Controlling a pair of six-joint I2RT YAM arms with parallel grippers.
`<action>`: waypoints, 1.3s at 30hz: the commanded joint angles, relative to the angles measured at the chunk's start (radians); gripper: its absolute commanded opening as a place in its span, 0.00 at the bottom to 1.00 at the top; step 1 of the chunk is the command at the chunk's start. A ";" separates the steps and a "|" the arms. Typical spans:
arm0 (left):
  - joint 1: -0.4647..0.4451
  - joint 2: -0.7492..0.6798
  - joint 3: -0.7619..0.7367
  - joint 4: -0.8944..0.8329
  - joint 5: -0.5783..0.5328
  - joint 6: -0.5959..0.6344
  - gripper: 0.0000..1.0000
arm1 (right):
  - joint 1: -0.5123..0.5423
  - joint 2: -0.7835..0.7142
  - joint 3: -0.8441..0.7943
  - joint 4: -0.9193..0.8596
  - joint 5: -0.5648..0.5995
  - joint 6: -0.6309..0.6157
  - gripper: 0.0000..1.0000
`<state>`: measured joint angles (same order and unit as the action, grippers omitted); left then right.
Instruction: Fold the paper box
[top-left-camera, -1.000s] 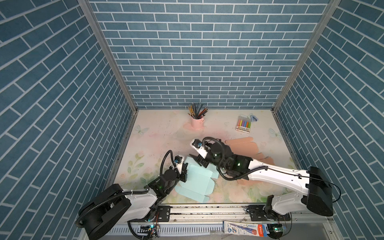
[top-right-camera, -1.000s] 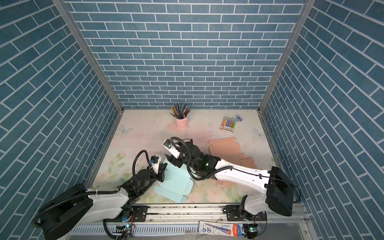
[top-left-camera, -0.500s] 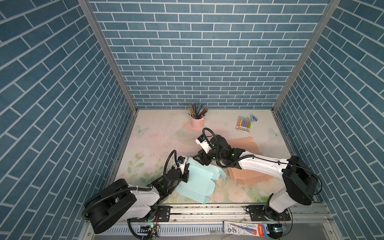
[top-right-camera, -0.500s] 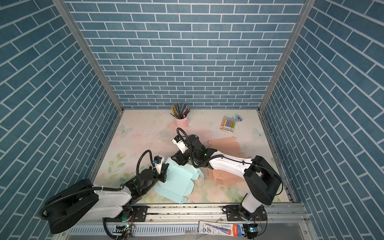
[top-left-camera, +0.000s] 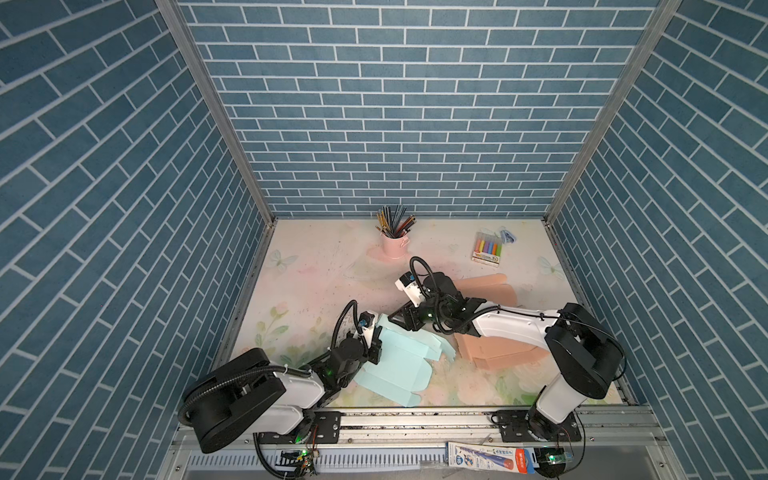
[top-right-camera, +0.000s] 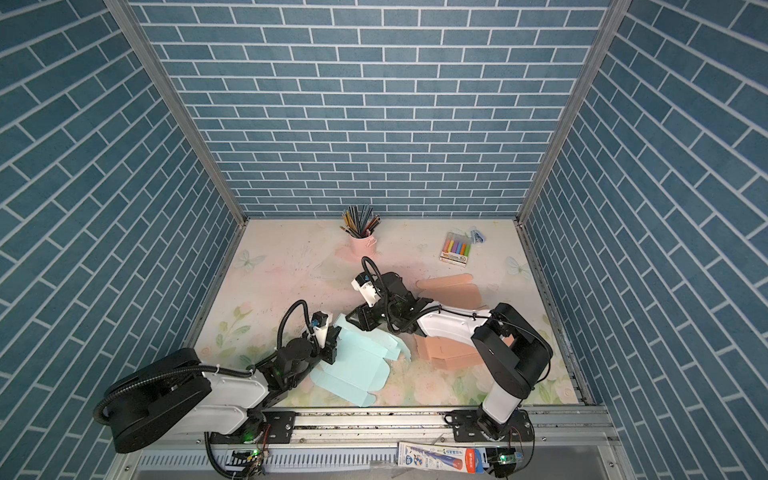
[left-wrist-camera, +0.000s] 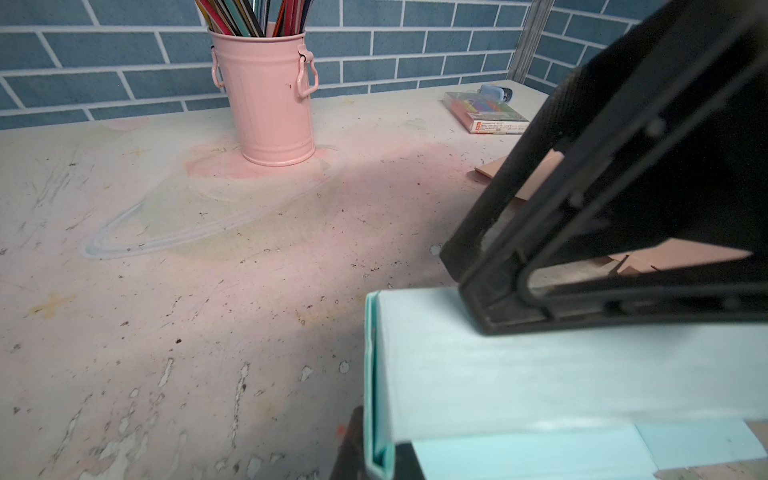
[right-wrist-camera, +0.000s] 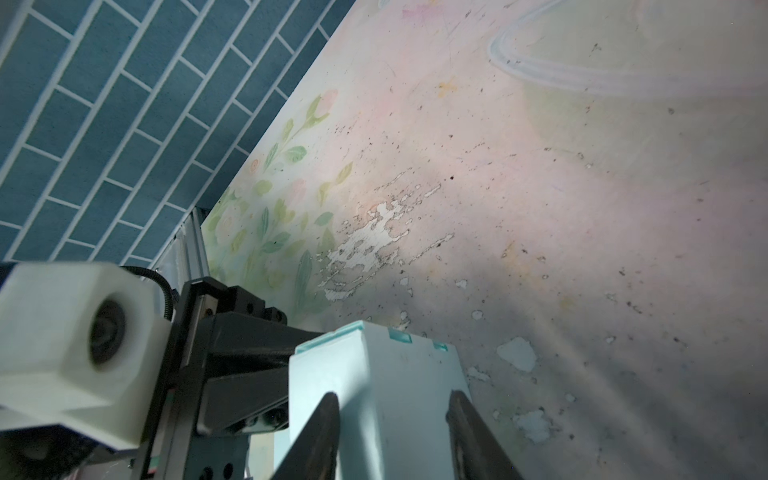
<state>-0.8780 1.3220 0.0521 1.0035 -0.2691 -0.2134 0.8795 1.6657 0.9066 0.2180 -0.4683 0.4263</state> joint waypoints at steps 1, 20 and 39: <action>-0.008 0.017 -0.003 0.019 -0.005 -0.018 0.10 | 0.004 0.029 -0.031 0.016 -0.071 0.051 0.43; -0.008 0.135 0.017 0.108 -0.032 0.003 0.13 | 0.006 0.020 -0.110 0.136 -0.137 0.150 0.39; -0.008 0.122 0.003 0.132 -0.023 -0.002 0.12 | 0.016 0.042 -0.143 0.176 -0.130 0.213 0.37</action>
<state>-0.8841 1.4693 0.0566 1.1133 -0.2794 -0.2020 0.8768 1.6737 0.7712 0.4614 -0.5789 0.6071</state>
